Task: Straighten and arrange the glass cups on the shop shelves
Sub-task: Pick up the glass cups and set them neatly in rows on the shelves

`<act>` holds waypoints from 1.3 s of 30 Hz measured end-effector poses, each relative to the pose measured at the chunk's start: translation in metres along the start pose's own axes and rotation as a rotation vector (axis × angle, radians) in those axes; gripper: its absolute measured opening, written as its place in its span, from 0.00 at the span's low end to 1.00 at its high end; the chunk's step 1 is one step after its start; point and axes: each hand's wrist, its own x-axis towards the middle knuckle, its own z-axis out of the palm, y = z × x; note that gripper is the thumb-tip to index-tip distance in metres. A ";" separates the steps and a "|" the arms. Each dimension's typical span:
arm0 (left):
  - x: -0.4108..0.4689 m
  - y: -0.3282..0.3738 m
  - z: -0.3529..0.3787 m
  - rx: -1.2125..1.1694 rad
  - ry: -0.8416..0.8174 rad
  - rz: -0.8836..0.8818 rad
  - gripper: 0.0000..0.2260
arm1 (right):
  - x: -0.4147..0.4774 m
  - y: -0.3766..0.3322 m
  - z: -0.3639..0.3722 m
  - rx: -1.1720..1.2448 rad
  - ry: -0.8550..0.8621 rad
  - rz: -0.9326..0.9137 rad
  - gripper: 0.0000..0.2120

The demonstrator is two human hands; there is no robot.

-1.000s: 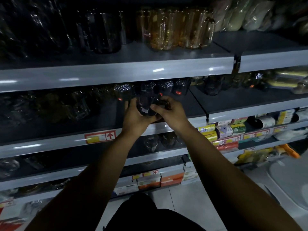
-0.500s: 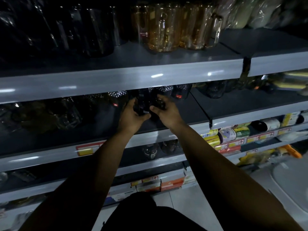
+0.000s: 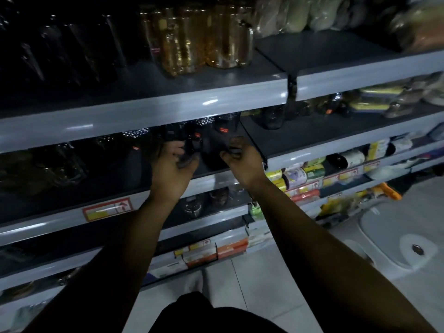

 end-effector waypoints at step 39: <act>0.101 0.081 0.275 -0.270 -0.190 -0.013 0.21 | 0.186 0.116 -0.191 0.065 0.148 0.069 0.20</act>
